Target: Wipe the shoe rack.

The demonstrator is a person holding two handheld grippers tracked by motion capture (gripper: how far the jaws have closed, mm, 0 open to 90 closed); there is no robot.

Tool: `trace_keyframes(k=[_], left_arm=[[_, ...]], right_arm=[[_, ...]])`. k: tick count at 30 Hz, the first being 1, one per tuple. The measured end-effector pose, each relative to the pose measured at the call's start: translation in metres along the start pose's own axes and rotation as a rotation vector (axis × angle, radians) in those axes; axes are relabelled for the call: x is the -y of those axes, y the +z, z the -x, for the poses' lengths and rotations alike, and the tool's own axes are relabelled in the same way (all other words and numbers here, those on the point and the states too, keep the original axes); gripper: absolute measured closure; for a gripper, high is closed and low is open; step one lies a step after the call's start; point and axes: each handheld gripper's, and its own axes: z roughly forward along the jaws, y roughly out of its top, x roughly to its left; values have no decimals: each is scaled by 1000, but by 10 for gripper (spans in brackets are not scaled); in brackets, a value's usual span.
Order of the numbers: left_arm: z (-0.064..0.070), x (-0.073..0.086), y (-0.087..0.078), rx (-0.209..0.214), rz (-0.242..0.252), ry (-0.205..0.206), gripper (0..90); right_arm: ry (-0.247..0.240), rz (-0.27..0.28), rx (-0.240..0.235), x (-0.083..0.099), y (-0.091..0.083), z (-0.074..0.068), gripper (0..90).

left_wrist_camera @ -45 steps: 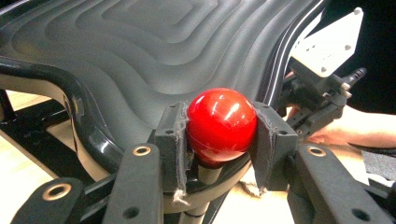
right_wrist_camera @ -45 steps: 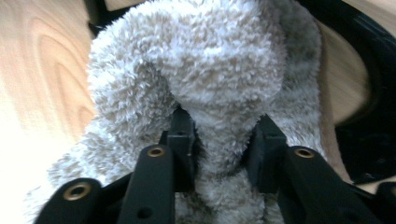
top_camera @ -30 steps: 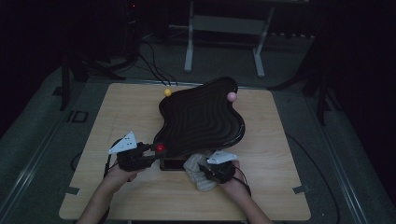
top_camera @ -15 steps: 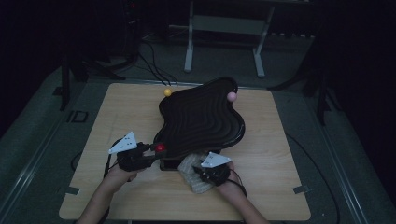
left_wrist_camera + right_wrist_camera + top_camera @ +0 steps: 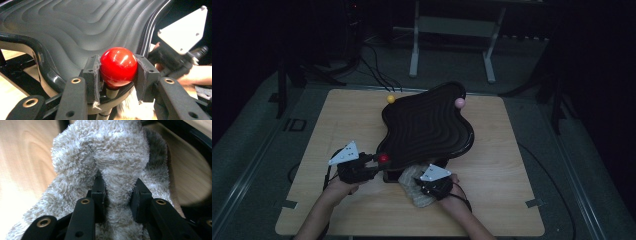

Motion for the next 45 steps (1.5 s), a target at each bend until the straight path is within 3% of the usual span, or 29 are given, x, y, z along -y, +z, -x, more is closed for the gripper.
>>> trace_keyframes(k=[2, 5, 9, 11, 12, 14, 17, 21, 22, 24, 29, 36, 39, 45], left_arm=[[0, 0, 0, -1, -1, 0, 597], [0, 0, 0, -3, -4, 0, 597], [1, 0, 0, -4, -1, -2, 597], [0, 0, 0, -2, -3, 0, 597], [0, 0, 0, -1, -1, -1, 597], [0, 0, 0, 0, -1, -1, 597], [1, 0, 0, -1, -3, -1, 597], [1, 0, 0, -3, -5, -1, 597], [1, 0, 0, -2, -2, -4, 597], [1, 0, 0, -1, -3, -4, 596], [1, -1, -1, -5, -10, 6, 597], [1, -1, 0, -2, -9, 2, 597], [0, -1, 0, 0, -10, 2, 597], [1, -1, -1, -3, -9, -1, 597]], right_arm=[[-45, 10, -12, -2, 4, -10, 697], [-71, -9, -29, -8, 5, -14, 699], [-33, -10, 0, -8, 3, 1, 697], [27, -11, 4, -7, 3, 9, 697], [31, -9, 0, -7, 5, 7, 702], [22, 4, -29, -8, 8, -2, 702], [-38, 12, -41, -12, 14, -20, 699], [-60, 21, -61, -16, 18, -28, 683], [-71, 22, -72, -18, 20, -30, 628], [-82, 17, -77, -21, 23, -30, 574], [-80, 16, -78, -17, 21, -25, 565], [-88, -21, -62, -5, 7, -1, 547], [-124, -35, -45, -12, 13, -9, 527], [-145, -19, -53, -30, 35, -26, 499]])
